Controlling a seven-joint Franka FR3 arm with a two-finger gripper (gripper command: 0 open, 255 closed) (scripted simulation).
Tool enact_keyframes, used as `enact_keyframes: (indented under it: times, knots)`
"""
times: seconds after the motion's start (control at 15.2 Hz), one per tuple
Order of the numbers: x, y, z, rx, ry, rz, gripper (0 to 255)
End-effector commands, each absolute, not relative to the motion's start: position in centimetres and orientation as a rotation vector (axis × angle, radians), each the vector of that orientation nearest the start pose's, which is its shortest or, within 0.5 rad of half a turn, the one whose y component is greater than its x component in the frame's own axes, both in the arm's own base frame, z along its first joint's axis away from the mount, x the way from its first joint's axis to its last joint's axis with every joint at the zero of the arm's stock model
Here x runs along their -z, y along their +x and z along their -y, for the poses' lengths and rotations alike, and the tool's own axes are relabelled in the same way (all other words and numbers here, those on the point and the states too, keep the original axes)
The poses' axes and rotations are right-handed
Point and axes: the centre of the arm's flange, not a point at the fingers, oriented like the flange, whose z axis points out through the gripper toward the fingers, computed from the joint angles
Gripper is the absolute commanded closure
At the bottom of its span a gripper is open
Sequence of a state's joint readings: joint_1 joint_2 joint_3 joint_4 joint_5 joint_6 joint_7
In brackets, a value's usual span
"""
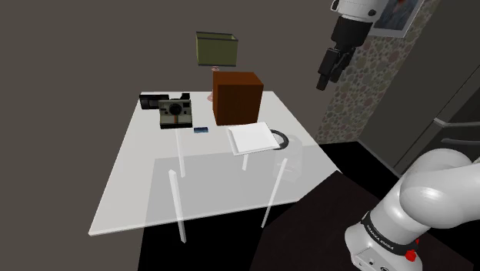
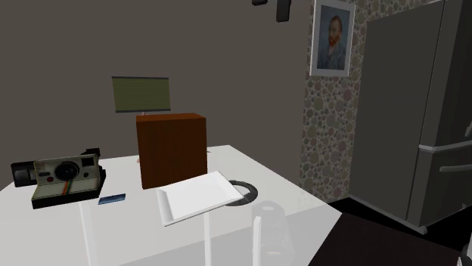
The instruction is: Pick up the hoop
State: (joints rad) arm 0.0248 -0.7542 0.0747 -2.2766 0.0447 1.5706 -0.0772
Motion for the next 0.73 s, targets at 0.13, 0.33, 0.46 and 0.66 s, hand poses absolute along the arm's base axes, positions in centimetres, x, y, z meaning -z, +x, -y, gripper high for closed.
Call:
enact_keyframes:
  times: [0.13,0.33,0.46,0.66]
  knots:
    - [-60.0,33.2,-3.3,0.061,-3.137,0.224,0]
    - [-57.4,35.7,-1.5,0.041,-3.137,0.186,0]
    - [-55.6,37.4,-0.3,0.028,-3.136,0.160,0]
    - [-52.9,39.9,1.6,0.009,-3.134,0.122,0]
